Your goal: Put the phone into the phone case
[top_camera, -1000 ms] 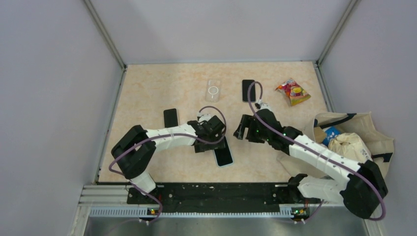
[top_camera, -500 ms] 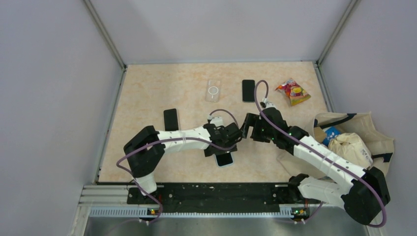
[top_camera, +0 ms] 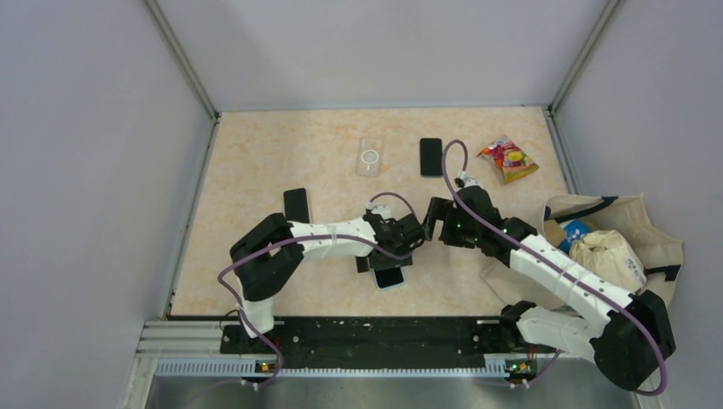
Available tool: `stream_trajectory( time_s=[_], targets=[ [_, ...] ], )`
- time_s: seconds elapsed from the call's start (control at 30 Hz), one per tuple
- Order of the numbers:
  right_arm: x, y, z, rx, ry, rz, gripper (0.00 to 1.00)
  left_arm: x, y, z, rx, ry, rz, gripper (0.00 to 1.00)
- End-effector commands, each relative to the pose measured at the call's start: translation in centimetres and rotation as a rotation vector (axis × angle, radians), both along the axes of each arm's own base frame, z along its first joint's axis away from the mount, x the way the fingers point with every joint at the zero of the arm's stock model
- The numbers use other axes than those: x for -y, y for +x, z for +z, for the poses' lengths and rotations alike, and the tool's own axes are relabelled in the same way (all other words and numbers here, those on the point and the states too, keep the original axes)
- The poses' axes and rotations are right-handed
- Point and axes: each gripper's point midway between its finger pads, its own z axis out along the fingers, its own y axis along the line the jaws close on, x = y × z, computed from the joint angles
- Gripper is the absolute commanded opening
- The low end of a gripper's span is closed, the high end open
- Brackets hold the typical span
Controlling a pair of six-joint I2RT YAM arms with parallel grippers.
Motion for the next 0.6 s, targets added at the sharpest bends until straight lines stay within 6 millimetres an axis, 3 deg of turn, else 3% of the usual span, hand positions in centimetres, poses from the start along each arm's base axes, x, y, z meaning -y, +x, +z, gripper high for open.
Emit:
stream_trajectory(
  time_s=[0.0,0.2,0.3,0.43,0.57],
  targets=[
    [-1.7,1.3,1.5,0.042,0.105,0.027,0.9,1.4,-0.4,-1.3,-0.026,0.001,-0.071,0.93],
    [-3.3,2.3,-0.1,-0.043,0.238,0.105,0.88,1.0,-0.9,-1.8,-0.038,-0.022,-0.205,0.5],
    [-4.5,2.7,-0.7,-0.064,0.273,0.143,0.85,0.3,-0.8,-1.0,-0.003,-0.084,-0.242,0.32],
    [-5.9,3.0,-2.4,-0.122,0.325,0.157,0.8,-0.3,-0.4,0.0,0.043,-0.184,-0.284,0.25],
    [-6.9,3.2,-3.9,-0.164,0.371,0.159,0.76,-0.2,-0.5,0.2,0.059,-0.233,-0.327,0.23]
  ],
)
